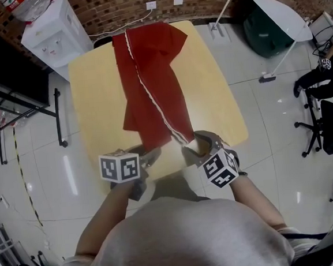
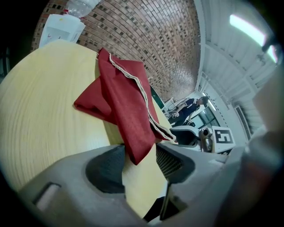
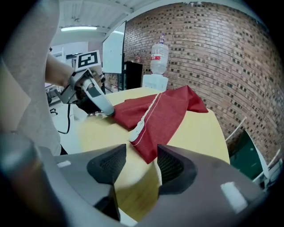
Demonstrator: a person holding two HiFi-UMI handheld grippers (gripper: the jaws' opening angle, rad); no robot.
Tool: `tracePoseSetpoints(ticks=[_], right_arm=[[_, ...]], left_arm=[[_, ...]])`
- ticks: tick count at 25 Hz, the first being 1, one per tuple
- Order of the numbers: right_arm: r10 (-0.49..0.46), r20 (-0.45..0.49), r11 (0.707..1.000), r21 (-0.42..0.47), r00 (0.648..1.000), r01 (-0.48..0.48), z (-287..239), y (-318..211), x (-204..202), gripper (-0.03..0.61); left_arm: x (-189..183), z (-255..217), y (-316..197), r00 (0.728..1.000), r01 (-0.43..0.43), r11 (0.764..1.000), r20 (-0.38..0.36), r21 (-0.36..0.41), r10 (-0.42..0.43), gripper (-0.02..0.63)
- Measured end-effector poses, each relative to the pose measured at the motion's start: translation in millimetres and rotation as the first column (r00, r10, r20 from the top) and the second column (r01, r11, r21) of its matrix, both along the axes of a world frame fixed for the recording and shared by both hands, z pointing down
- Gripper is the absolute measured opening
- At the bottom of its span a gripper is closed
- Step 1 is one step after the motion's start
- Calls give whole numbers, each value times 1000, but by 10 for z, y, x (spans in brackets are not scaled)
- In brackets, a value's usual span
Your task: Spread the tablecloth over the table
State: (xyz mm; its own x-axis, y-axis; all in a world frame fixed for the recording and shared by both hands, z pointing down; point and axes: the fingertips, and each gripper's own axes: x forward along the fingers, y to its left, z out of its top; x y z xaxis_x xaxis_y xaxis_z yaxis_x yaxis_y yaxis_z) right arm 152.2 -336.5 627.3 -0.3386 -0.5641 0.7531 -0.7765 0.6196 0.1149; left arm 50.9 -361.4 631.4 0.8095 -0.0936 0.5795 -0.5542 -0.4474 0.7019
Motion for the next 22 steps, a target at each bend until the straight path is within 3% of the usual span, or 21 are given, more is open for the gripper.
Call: tracePoseSetpoints(ticks=[3, 7, 9, 11, 13, 22], right_arm=[[-8, -57, 999, 32, 998, 10, 35, -71, -20, 210], [-1, -97, 999, 39, 995, 5, 98, -157, -16, 205], [6, -110, 999, 34, 994, -2, 116, -184, -8, 147], [26, -105, 999, 22, 994, -24, 117, -203, 15, 49], [49, -71, 999, 3, 996, -49, 99, -215, 45, 15], [144, 181, 988, -73, 973, -133, -155, -332, 150, 9]], left_arm=[[40, 15, -30, 1000, 2, 1000, 8, -18, -2, 211], [46, 102, -54, 998, 21, 998, 54, -53, -18, 109], [35, 127, -72, 997, 25, 998, 70, -57, -21, 37], [27, 143, -69, 998, 22, 997, 68, -73, -17, 14], [21, 146, -59, 998, 17, 996, 63, -84, -12, 12], [-58, -108, -165, 996, 74, 997, 43, -15, -74, 11]])
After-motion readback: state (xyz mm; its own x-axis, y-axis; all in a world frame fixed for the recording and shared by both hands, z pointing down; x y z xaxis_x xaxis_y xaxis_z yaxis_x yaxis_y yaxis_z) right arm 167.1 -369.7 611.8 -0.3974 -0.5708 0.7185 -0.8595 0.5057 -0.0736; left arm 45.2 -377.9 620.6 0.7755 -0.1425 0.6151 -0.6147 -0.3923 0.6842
